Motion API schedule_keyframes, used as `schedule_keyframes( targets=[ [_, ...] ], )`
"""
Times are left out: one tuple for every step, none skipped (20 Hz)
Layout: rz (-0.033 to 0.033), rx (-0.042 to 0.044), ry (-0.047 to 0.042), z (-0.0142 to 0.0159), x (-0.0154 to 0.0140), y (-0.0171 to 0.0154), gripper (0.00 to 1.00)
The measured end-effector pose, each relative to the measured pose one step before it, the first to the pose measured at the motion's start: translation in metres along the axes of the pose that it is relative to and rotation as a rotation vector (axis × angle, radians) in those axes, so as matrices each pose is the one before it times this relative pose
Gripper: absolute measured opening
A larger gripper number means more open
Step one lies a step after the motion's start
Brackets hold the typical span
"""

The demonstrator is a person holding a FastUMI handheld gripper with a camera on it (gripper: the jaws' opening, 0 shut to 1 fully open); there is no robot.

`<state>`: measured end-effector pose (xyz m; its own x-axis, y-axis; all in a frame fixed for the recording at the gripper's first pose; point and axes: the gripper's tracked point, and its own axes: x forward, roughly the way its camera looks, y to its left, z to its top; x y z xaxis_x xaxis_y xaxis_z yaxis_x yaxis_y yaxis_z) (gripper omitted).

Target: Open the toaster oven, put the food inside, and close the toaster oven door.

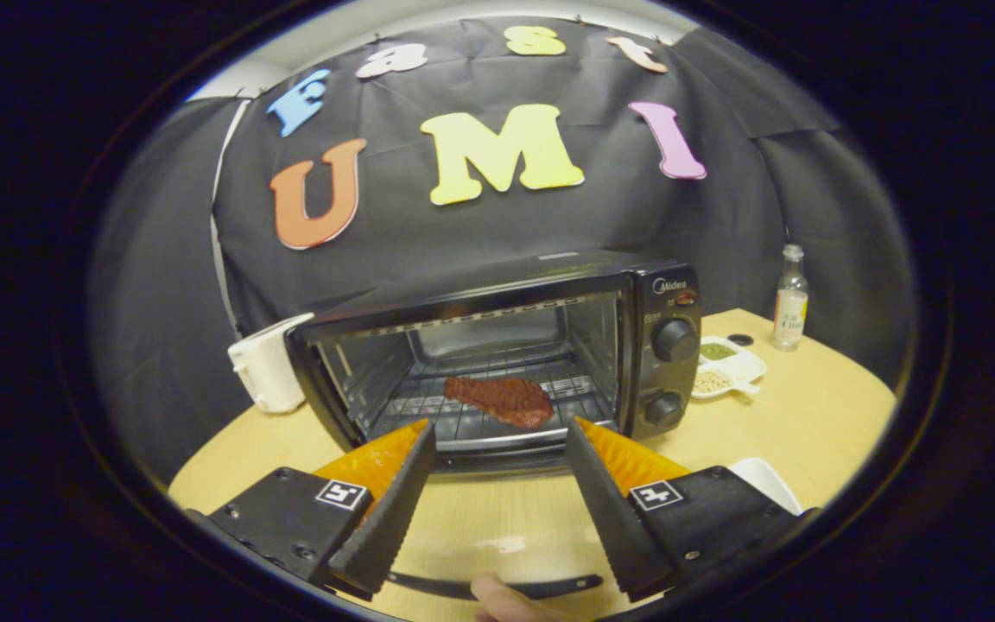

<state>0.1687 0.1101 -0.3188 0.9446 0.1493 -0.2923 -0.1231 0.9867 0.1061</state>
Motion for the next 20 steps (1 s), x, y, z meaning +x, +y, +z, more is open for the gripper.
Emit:
schedule_keyframes(
  targets=[
    [-0.00074,-0.01966,-0.00318,-0.00478,-0.01183,0.00346,0.96],
    [-0.00215,-0.01725,0.00270,-0.00719,-0.01169,0.00089,0.96],
    [0.00148,-0.00981,0.00608,-0.00762,-0.01086,0.00274,0.96],
    [0.00142,-0.00810,0.01998,-0.00957,-0.01041,0.00260,0.96],
    [-0.00583,-0.01188,0.02205,-0.00938,-0.00883,-0.00003,0.97],
    [-0.01130,-0.01070,0.03298,-0.01239,-0.00713,-0.00021,0.98],
    [-0.00468,-0.00361,0.04282,-0.01322,-0.00463,0.00007,0.98],
    [0.00695,-0.00376,0.04100,-0.01336,-0.00292,0.00227,0.98],
    [-0.00341,-0.00446,0.03219,-0.00955,-0.00266,0.00090,0.98],
    [-0.00997,-0.00110,0.02256,-0.00682,-0.00244,-0.00227,0.98],
    [-0.00691,-0.00617,0.00594,-0.00331,-0.00197,-0.00060,0.98],
    [0.00135,-0.01112,0.01126,-0.00555,-0.00033,0.00347,0.98],
    [0.01230,-0.00344,0.01748,-0.00625,0.00150,0.00423,0.98],
    [0.00716,0.00028,0.01571,-0.00603,0.00198,0.00143,0.98],
    [-0.00131,-0.00009,0.02389,-0.00579,0.00314,0.00075,0.98],
    [-0.00531,0.00397,0.01963,-0.00587,0.00442,0.00106,0.98],
    [0.00143,-0.00092,0.02253,-0.00377,-0.00333,0.00288,0.98],
    [-0.00648,-0.00010,0.00965,-0.00038,0.00445,-0.00118,0.98],
    [-0.01296,-0.00195,-0.00184,0.00252,0.00296,-0.00213,0.98],
    [-0.03028,0.00993,0.00280,-0.00239,0.00010,-0.00624,0.98]
  ],
)
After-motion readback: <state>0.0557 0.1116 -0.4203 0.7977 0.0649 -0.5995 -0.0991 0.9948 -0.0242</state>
